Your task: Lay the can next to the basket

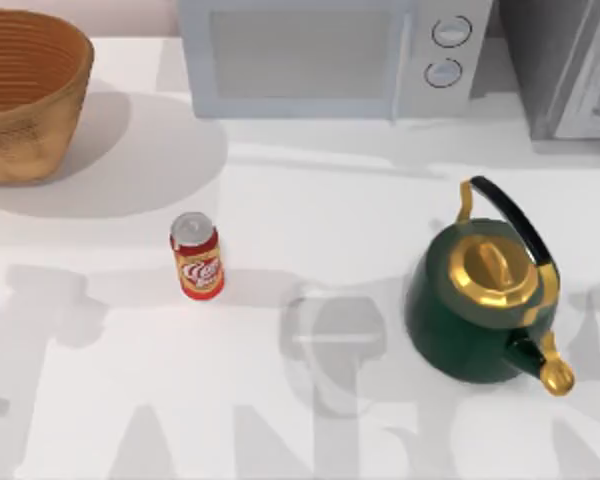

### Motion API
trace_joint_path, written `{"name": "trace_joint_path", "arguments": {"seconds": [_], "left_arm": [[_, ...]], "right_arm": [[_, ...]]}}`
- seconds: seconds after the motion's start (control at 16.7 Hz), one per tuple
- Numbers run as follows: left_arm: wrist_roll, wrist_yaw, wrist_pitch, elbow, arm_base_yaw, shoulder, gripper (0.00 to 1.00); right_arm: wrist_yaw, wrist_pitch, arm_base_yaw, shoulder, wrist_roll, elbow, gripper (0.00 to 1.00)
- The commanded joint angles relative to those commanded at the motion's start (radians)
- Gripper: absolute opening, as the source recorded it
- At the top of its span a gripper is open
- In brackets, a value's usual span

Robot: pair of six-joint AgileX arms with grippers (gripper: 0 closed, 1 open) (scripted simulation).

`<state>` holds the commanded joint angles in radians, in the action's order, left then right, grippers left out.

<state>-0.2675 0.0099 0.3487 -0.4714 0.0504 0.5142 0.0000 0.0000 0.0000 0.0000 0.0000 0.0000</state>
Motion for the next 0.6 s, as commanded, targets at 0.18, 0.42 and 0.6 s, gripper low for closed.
{"name": "trace_joint_path", "arguments": {"seconds": [0.18, 0.42, 0.6], "left_arm": [[-0.145, 0.004, 0.195, -0.217, 0.027, 0.312, 1.00], [-0.367, 0.007, 0.476, -0.525, 0.074, 0.740, 1.00], [-0.528, 0.006, 0.656, -0.751, 0.117, 1.028, 1.00]], "right_arm": [[0.000, 0.000, 0.000, 0.000, 0.000, 0.000, 1.00], [0.000, 0.000, 0.000, 0.000, 0.000, 0.000, 1.00], [0.000, 0.000, 0.000, 0.000, 0.000, 0.000, 1.00]]}}
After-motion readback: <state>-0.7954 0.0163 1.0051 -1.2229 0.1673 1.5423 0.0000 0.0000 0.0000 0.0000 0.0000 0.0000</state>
